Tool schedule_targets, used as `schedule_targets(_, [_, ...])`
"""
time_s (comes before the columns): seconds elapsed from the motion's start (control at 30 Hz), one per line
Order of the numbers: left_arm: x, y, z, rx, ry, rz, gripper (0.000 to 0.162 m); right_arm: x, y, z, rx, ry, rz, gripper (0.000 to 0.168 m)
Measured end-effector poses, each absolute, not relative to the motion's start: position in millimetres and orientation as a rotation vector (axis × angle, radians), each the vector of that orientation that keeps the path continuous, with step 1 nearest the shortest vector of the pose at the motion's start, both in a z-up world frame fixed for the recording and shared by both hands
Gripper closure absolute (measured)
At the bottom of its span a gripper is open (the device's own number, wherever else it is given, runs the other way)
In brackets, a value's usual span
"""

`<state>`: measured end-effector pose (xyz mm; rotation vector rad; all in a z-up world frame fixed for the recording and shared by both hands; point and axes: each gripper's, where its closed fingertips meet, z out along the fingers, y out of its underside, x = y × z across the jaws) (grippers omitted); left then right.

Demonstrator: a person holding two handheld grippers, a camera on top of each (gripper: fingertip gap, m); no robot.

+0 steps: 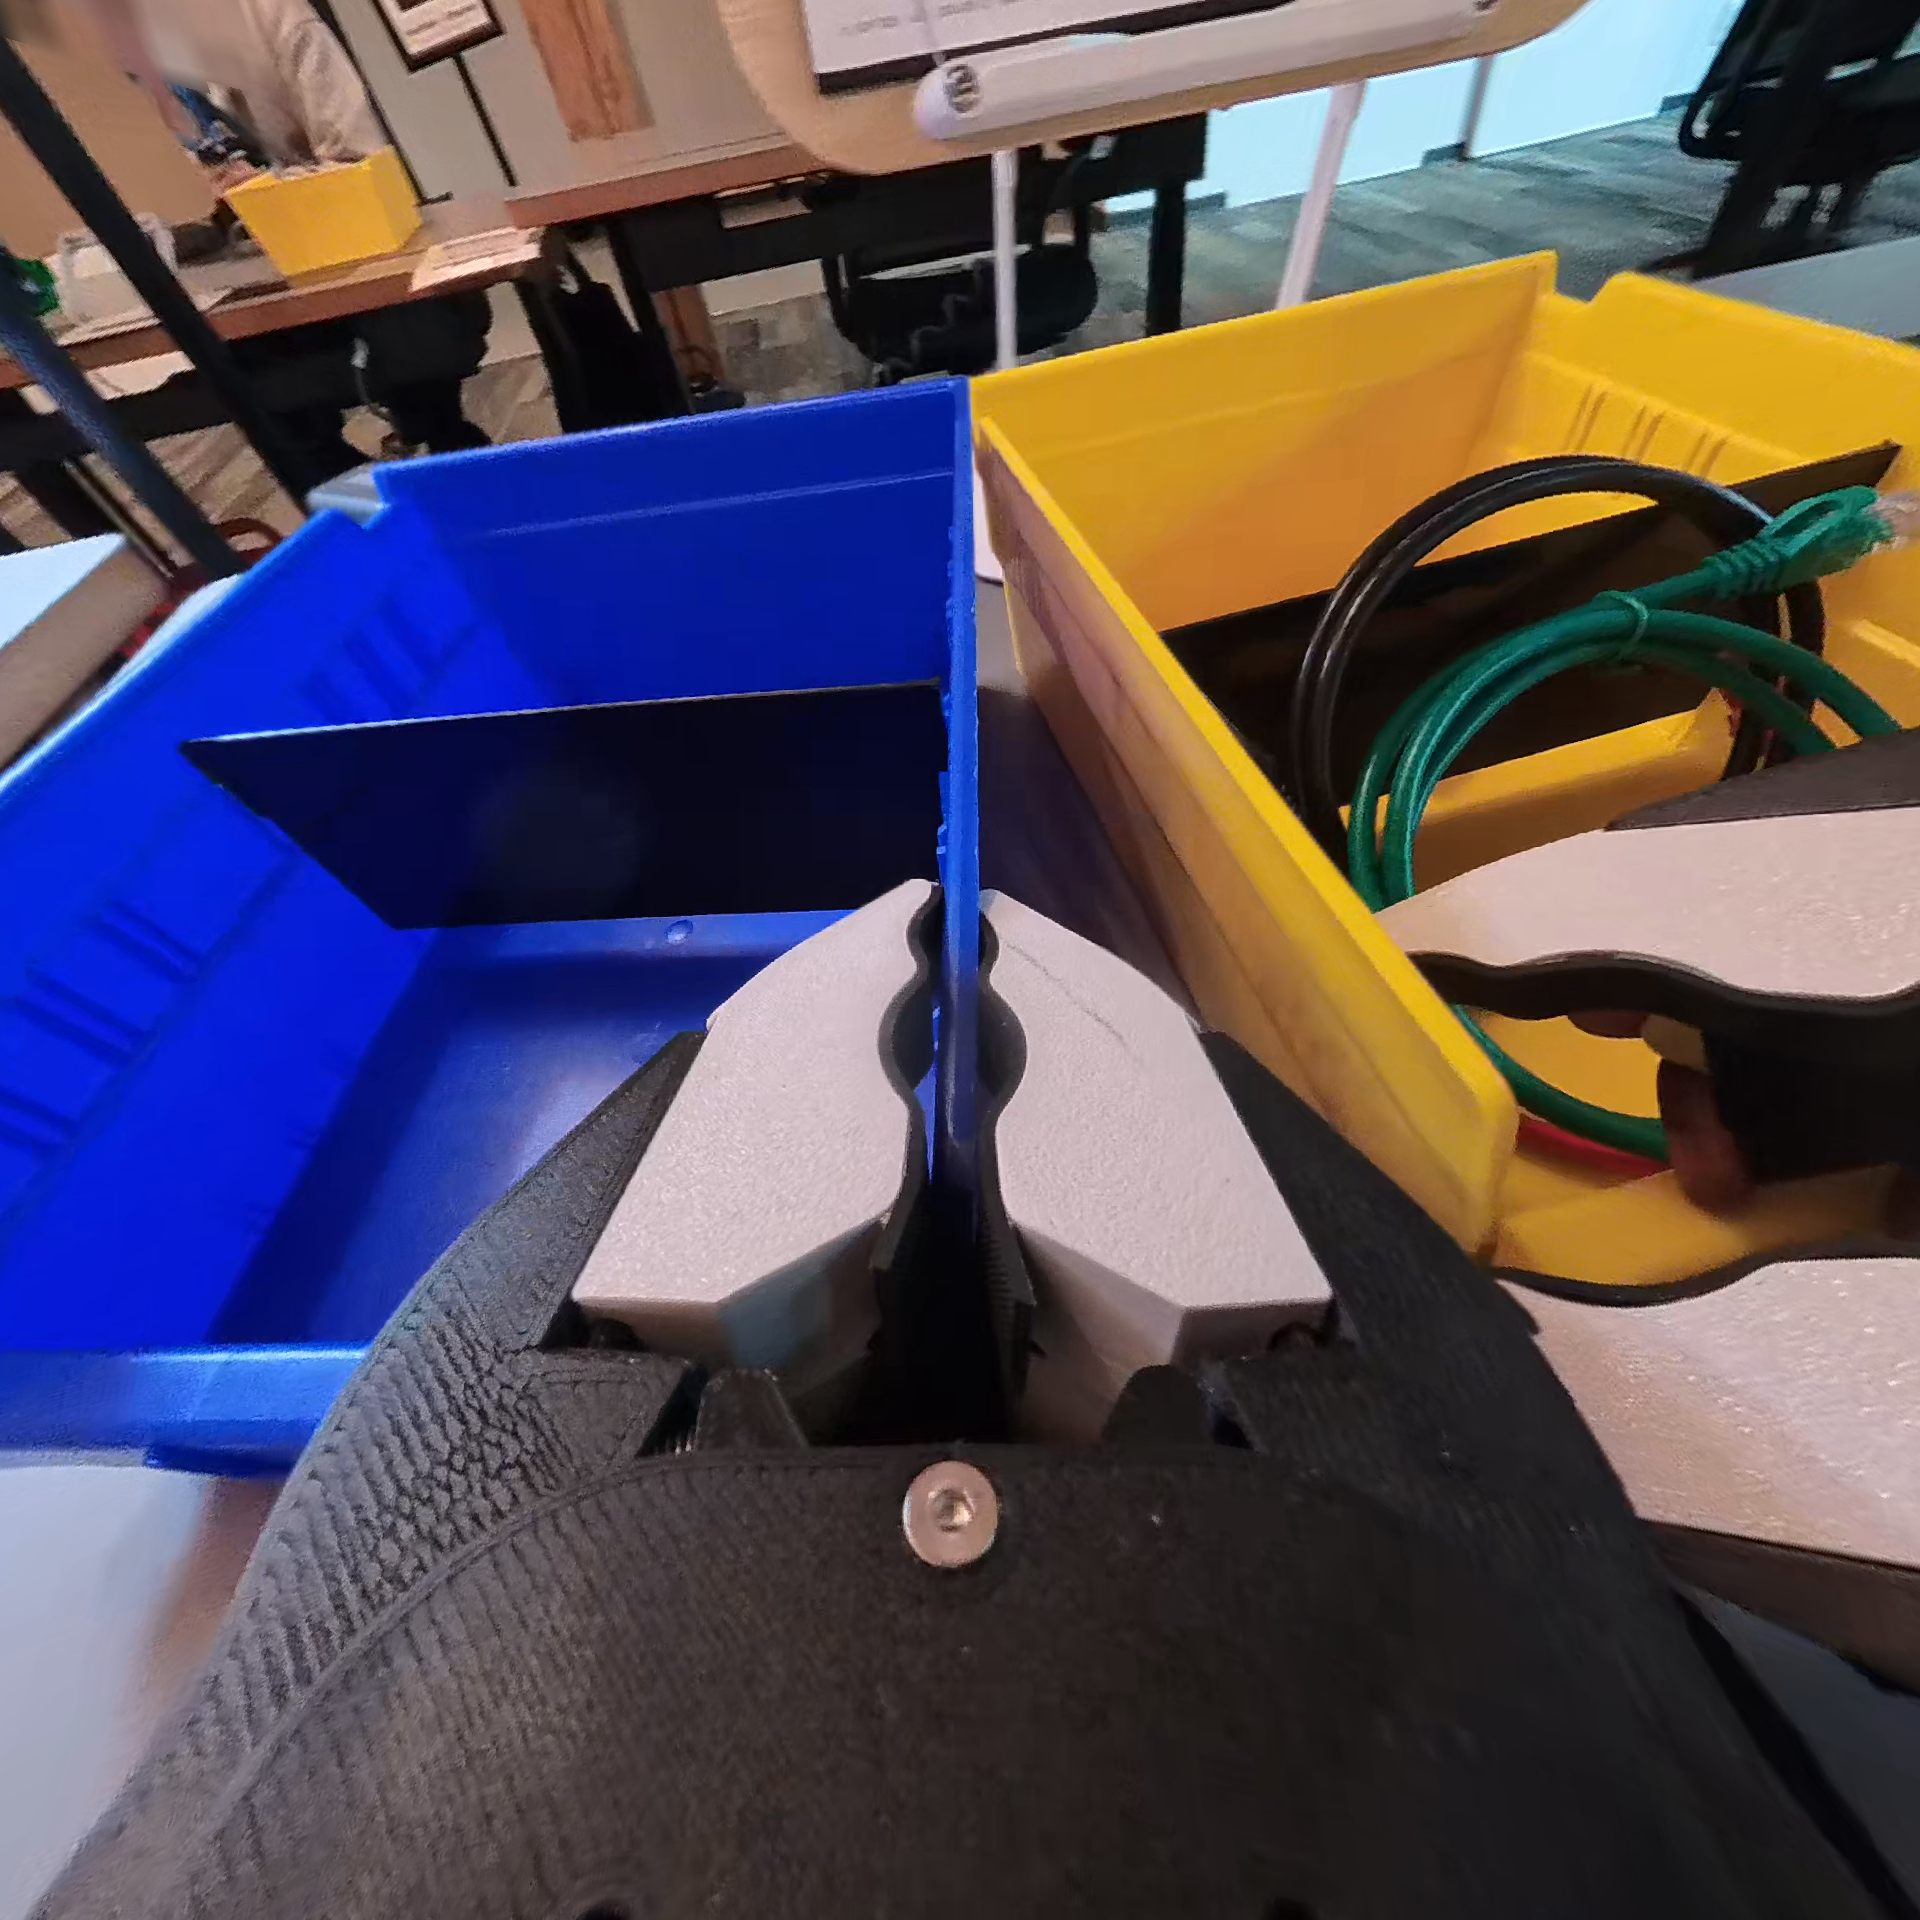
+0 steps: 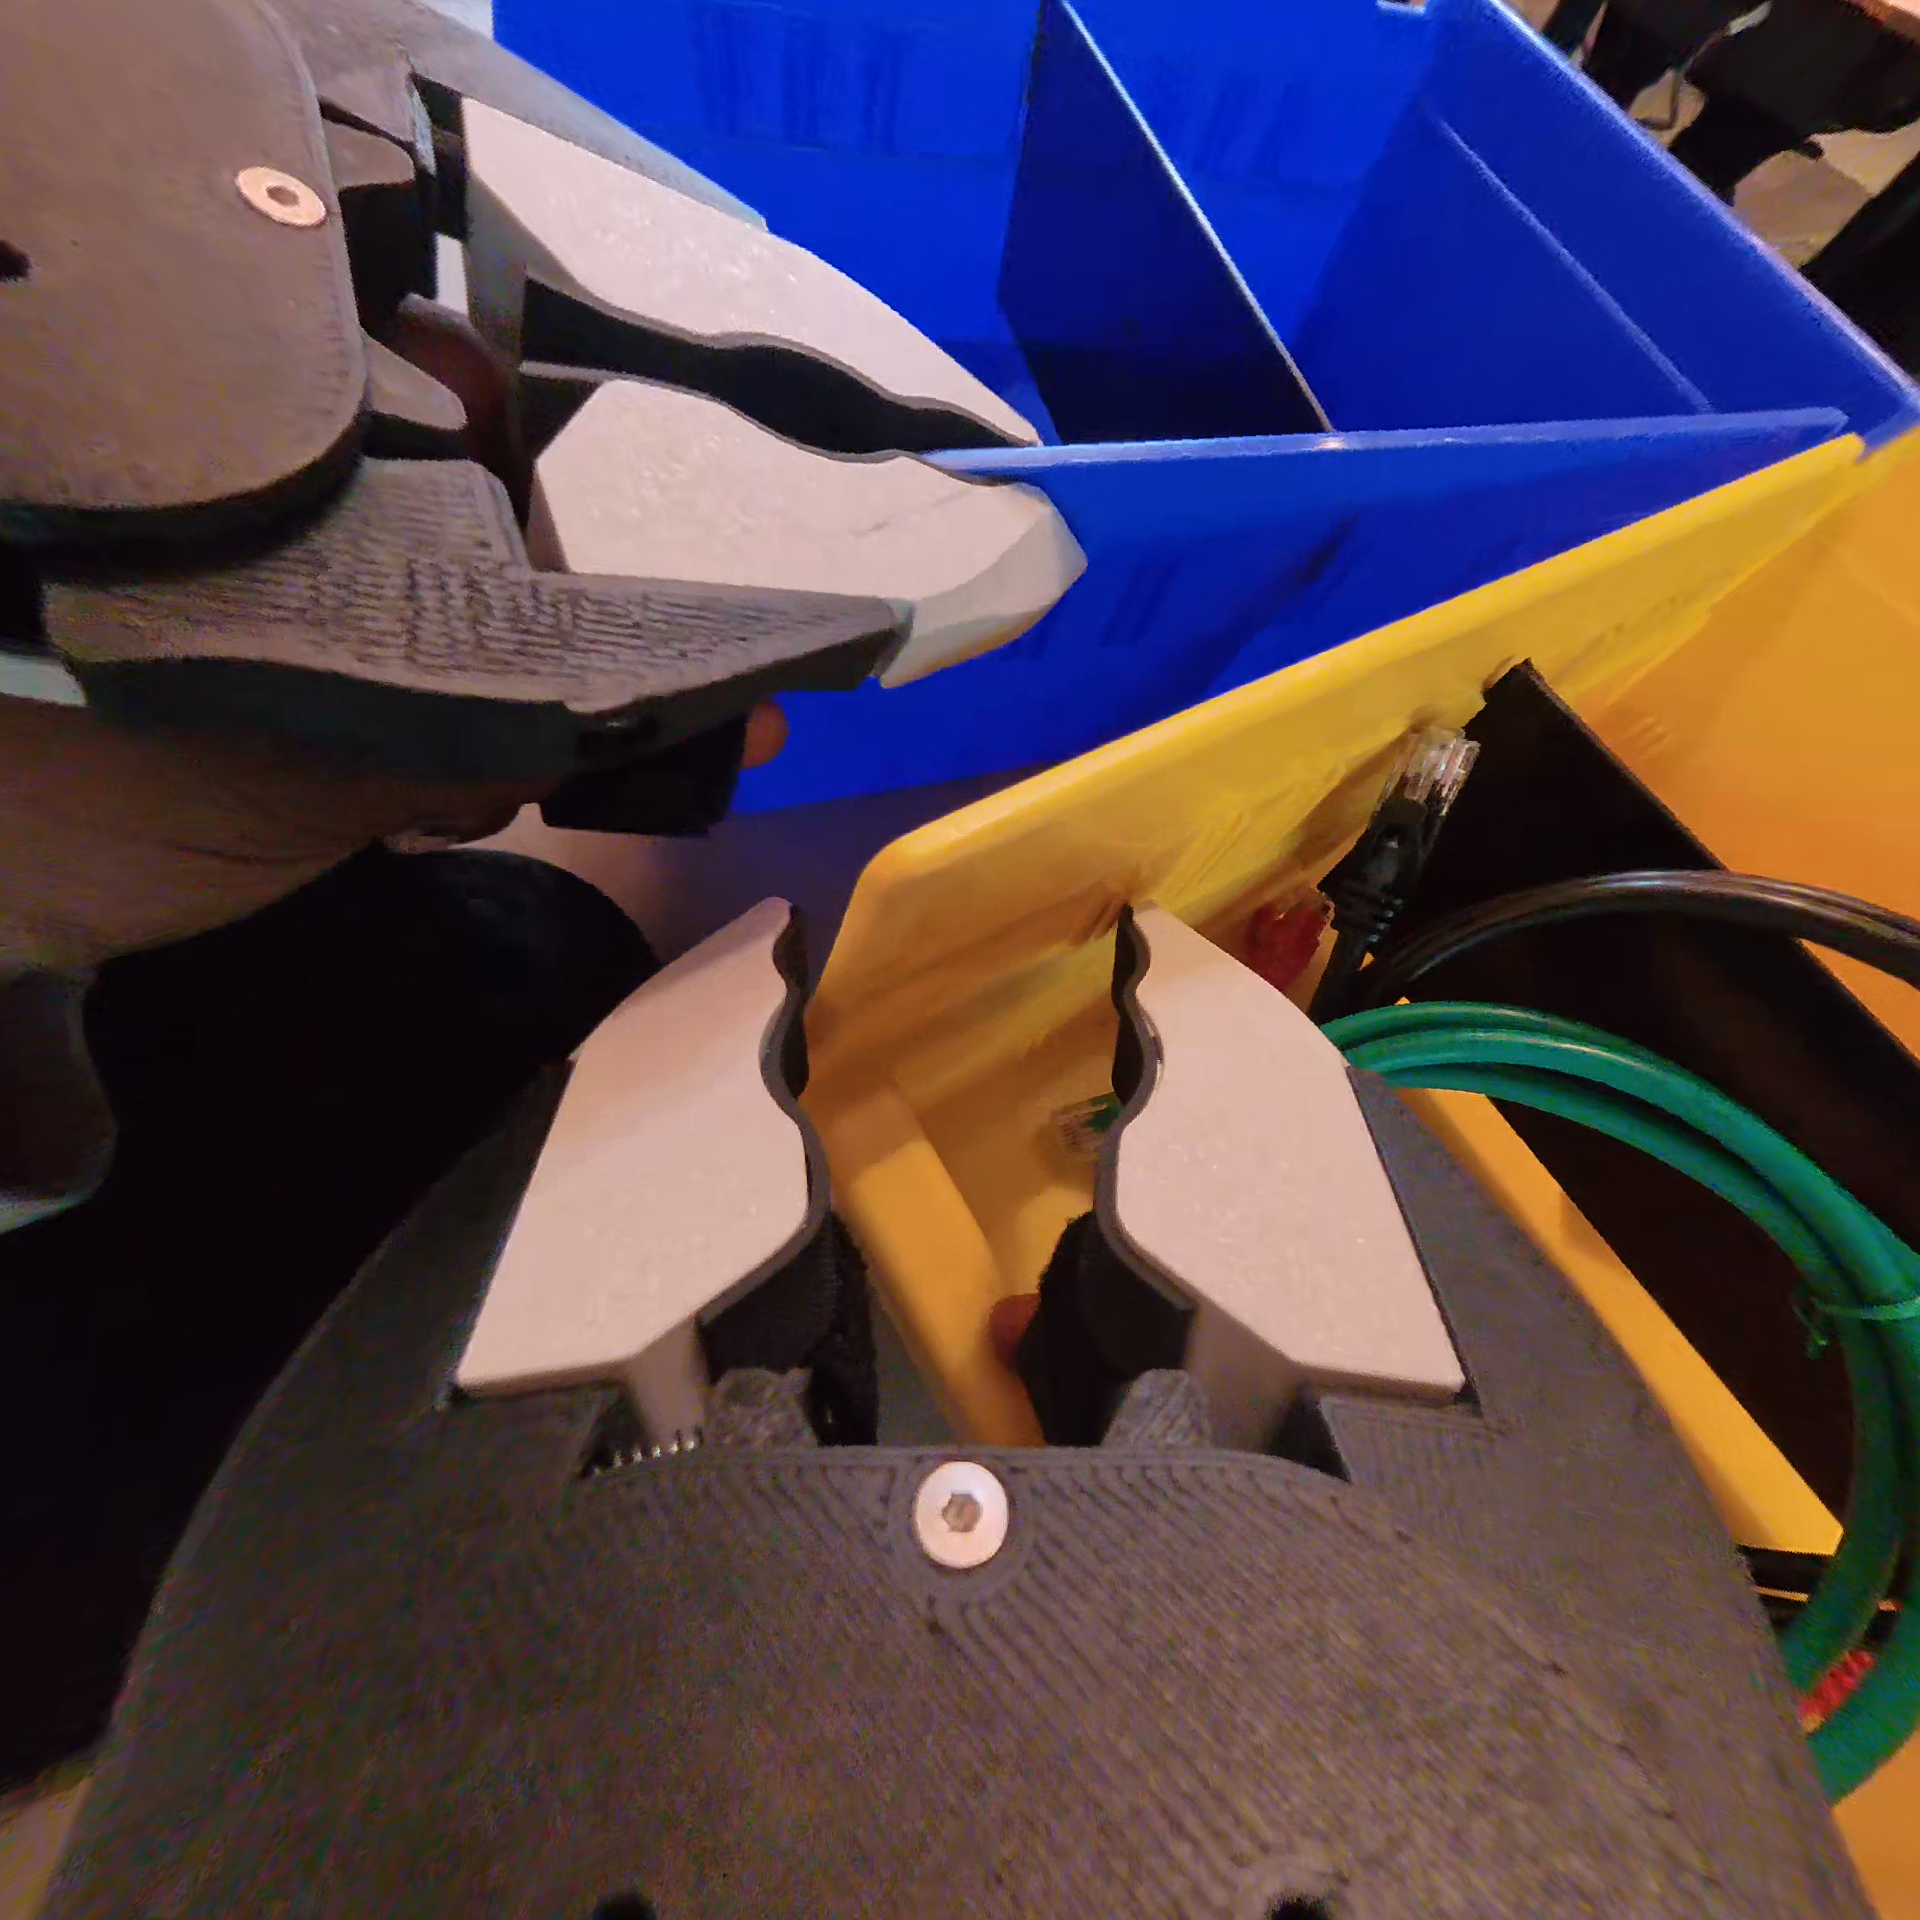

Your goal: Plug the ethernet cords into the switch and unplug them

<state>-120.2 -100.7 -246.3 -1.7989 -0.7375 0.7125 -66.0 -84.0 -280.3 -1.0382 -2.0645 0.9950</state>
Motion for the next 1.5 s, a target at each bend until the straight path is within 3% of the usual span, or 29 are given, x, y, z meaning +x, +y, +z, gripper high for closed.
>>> schedule_targets(0.17, [-133,-129,-246,-1.763,-0.802,0.731,0.160,-81,-114,-280,-0.992,-2.100,1.027,0.110])
schedule_targets(0.27, [-138,-140,-246,-1.718,-0.841,0.658,0.156,-87,-134,-280,-0.953,-2.145,1.079,0.097])
schedule_targets(0.43, [-134,-145,-243,-1.657,-0.838,0.496,0.141,-92,-155,-277,-0.889,-2.198,1.177,0.082])
schedule_targets(0.57, [-124,-159,-209,-1.545,-0.724,0.433,0.116,-91,-147,-248,-0.877,-1.982,1.339,0.076])
schedule_targets(0.77, [-167,-295,-158,-1.271,-0.834,0.823,0.105,-56,-152,-170,-0.670,-1.540,1.495,0.082])
schedule_targets(0.93, [-208,-354,-213,-1.431,-0.933,0.759,0.098,-52,-199,-219,-0.765,-1.816,1.394,0.093])
schedule_targets(1.13, [-236,-337,-250,-1.686,-0.872,0.692,0.100,-65,-209,-249,-0.825,-1.925,1.151,0.112])
schedule_targets(1.17, [-237,-330,-254,-1.705,-0.851,0.659,0.116,-69,-208,-252,-0.835,-1.942,1.109,0.115])
schedule_targets(1.2, [-238,-327,-257,-1.718,-0.841,0.647,0.148,-73,-207,-254,-0.844,-1.956,1.065,0.120])
schedule_targets(1.23, [-239,-327,-259,-1.728,-0.845,0.667,0.156,-77,-206,-256,-0.855,-1.971,1.031,0.123])
schedule_targets(1.4, [-214,-343,-259,-1.753,-0.824,0.705,0.156,-82,-201,-261,-0.917,-2.011,1.055,0.137])
schedule_targets(1.5, [-192,-360,-259,-1.764,-0.839,0.716,0.156,-76,-209,-265,-0.942,-2.037,1.137,0.128])
